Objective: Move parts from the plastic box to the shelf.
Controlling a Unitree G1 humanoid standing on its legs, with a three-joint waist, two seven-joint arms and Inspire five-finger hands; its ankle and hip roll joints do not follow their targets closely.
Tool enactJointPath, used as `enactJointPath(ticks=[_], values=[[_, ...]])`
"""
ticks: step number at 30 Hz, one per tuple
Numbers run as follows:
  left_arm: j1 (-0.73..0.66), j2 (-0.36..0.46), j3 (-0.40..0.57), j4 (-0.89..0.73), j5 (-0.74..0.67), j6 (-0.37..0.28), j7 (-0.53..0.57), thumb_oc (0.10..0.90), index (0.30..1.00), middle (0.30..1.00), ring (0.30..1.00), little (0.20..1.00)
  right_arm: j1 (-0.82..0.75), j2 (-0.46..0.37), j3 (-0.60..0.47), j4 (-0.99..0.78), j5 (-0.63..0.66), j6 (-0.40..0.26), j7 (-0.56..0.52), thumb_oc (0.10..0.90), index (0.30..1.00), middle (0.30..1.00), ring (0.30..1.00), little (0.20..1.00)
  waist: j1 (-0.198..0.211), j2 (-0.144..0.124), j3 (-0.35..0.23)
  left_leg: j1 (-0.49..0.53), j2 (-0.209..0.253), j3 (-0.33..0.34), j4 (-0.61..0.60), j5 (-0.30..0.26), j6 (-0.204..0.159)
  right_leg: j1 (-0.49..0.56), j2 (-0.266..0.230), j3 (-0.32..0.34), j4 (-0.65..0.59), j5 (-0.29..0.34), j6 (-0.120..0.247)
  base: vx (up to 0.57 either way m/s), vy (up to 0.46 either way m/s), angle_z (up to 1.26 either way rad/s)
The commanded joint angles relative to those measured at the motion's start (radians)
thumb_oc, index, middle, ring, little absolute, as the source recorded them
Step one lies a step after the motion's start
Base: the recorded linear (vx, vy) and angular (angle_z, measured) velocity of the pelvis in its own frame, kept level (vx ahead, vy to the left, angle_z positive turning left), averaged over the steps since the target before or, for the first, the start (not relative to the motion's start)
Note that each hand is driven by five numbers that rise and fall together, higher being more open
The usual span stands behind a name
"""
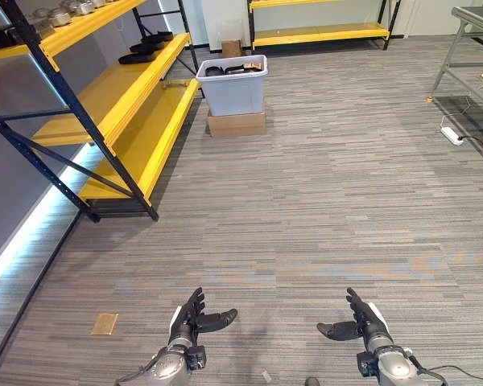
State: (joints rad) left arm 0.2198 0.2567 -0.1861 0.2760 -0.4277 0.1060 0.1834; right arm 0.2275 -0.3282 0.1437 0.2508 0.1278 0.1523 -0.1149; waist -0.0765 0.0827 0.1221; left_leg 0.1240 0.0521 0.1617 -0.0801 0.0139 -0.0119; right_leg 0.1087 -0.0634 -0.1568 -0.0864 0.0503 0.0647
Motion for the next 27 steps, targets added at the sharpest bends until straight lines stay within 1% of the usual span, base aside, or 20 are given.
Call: enactJointPath(ticks=[1, 10, 14, 19, 22, 23, 24, 25, 27], values=[[-0.079, 0.045, 0.058, -0.041, -0.010, -0.071, -0.016, 0.900, 1.000, 1.000, 1.000, 1.000, -0.089, -0.012, -0.011, -0.034, 0.005, -0.074, -0.009, 0.900, 1.000, 1.000, 1.000, 1.000, 0.005, -0.063, 0.001, 0.058, 0.082, 0.012, -0.007, -0.064, -0.059, 0.056, -0.084, 0.003, 0.026, -0.139, 0.084, 0.00, 0.000, 0.00], [-0.086, 0.054, 0.062, -0.048, 0.006, -0.074, -0.011, 0.900, 1.000, 1.000, 1.000, 1.000, -0.093, -0.016, -0.012, -0.042, -0.004, -0.077, -0.015, 0.900, 1.000, 1.000, 1.000, 1.000, 0.007, -0.063, 0.005, 0.056, 0.080, 0.011, -0.007, -0.065, -0.058, 0.056, -0.085, 0.000, 0.027, -0.140, 0.085, 0.00, 0.000, 0.00], [-0.093, 0.060, 0.060, -0.055, 0.012, -0.074, -0.012, 0.900, 1.000, 1.000, 1.000, 1.000, -0.090, -0.010, -0.023, -0.038, 0.042, -0.076, -0.012, 0.900, 1.000, 1.000, 1.000, 1.000, 0.010, -0.065, 0.007, 0.050, 0.078, 0.005, -0.007, -0.066, -0.056, 0.050, -0.087, -0.005, 0.031, -0.141, 0.087, 0.00, 0.000, 0.00], [-0.099, 0.072, 0.068, -0.070, 0.017, -0.076, -0.018, 0.900, 1.000, 1.000, 1.000, 1.000, -0.099, -0.020, -0.031, -0.061, 0.030, -0.082, -0.009, 0.900, 1.000, 1.000, 1.000, 1.000, 0.015, -0.066, 0.011, 0.038, 0.075, 0.001, 0.001, -0.070, -0.054, 0.043, -0.091, -0.008, 0.041, -0.144, 0.089, 0.03, 0.014, 0.02], [-0.115, 0.079, 0.071, -0.068, 0.013, -0.078, -0.009, 0.900, 1.000, 1.000, 1.000, 1.000, -0.109, -0.021, -0.034, -0.070, 0.039, -0.087, -0.009, 0.900, 1.000, 1.000, 1.000, 1.000, 0.021, -0.071, 0.017, 0.003, 0.073, -0.006, 0.048, -0.086, -0.049, 0.032, -0.101, -0.010, 0.057, -0.147, 0.090, 0.01, 0.030, 0.05], [-0.126, 0.084, 0.073, -0.070, 0.007, -0.080, -0.003, 0.900, 1.000, 1.000, 1.000, 1.000, -0.122, -0.024, -0.032, -0.071, 0.046, -0.092, -0.011, 0.900, 1.000, 1.000, 1.000, 1.000, 0.026, -0.075, 0.027, -0.036, 0.070, -0.015, 0.096, -0.103, -0.043, 0.008, -0.109, -0.010, 0.088, -0.155, 0.090, -0.03, 0.027, 0.07], [-0.126, 0.084, 0.073, -0.070, 0.007, -0.080, -0.003, 0.900, 1.000, 1.000, 1.000, 1.000, -0.123, -0.024, -0.032, -0.071, 0.046, -0.092, -0.011, 0.900, 1.000, 1.000, 1.000, 1.000, 0.026, -0.075, 0.025, -0.041, 0.070, -0.015, 0.100, -0.105, -0.042, 0.005, -0.110, -0.010, 0.090, -0.156, 0.090, -0.07, 0.086, 0.04], [-0.137, 0.093, 0.075, -0.084, -0.003, -0.089, 0.000, 0.900, 1.000, 1.000, 1.000, 1.000, -0.143, -0.036, -0.029, -0.078, 0.029, -0.097, -0.007, 0.900, 1.000, 1.000, 1.000, 1.000, 0.034, -0.074, 0.039, -0.084, 0.062, -0.025, 0.143, -0.125, -0.025, -0.049, -0.123, 0.001, 0.152, -0.155, 0.097, -0.07, 0.105, 0.00], [-0.139, 0.100, 0.073, -0.094, -0.003, -0.094, -0.004, 0.900, 1.000, 1.000, 1.000, 1.000, -0.158, -0.044, -0.037, -0.088, 0.033, -0.104, -0.005, 0.900, 1.000, 1.000, 1.000, 1.000, 0.040, -0.070, 0.045, -0.125, 0.043, -0.030, 0.192, -0.155, -0.002, -0.095, -0.143, 0.011, 0.203, -0.154, 0.112, -0.04, 0.138, 0.01]])
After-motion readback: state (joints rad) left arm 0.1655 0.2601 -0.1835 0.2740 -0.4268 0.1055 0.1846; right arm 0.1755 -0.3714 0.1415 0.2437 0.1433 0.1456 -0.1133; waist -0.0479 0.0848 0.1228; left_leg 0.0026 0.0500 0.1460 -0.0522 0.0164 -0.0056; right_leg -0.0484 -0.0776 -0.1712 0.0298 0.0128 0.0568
